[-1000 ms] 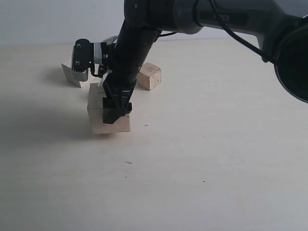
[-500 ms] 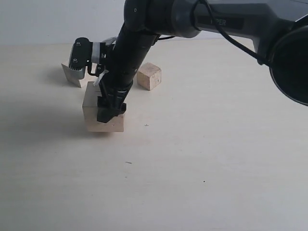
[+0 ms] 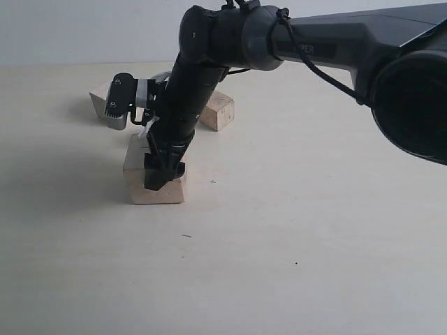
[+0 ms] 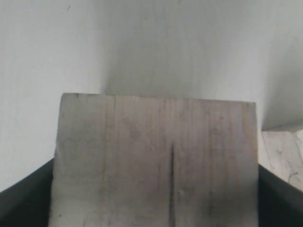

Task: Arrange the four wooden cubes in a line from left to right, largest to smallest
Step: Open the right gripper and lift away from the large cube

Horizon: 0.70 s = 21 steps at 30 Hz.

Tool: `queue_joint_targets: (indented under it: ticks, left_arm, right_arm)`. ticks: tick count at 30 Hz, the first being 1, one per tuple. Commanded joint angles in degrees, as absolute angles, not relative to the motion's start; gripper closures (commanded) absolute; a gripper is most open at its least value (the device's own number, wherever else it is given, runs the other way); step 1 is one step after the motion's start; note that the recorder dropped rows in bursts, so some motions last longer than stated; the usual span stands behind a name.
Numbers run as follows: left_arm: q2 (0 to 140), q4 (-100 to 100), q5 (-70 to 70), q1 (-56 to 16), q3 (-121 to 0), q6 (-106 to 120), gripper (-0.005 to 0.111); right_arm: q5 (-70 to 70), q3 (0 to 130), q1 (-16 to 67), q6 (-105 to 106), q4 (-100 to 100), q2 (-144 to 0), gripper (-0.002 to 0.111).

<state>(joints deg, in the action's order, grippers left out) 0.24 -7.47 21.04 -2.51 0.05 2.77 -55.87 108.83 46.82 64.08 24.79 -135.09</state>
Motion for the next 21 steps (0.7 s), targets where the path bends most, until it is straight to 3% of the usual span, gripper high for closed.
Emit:
queue_joint_targets:
  ticks: [1,10,14,19,21]
  left_arm:
    - [0.0,-7.6,20.6,-2.9,0.0,2.5,0.107]
    - [0.0,-7.6,20.6,-2.9,0.0,2.5,0.107]
    - [0.0,-7.6,20.6,-2.9,0.0,2.5,0.107]
    - [0.0,-7.6,20.6,-2.9,0.0,2.7,0.107]
    - [0.0,-7.6,20.6,-2.9,0.0,2.6,0.107]
  right_arm:
    - [-54.5,109.6,46.6,63.9,25.7,-134.7,0.108]
    - [-52.6,109.6,46.6,66.9,26.9,-134.7,0.107]
    - [-52.8,109.6,46.6,67.1,26.9,-134.7,0.082]
    - [-52.9,109.6,46.6,67.1,26.9,-134.7,0.031]
    - [-52.9,109.6,46.6,66.8,26.9,-134.7,0.021]
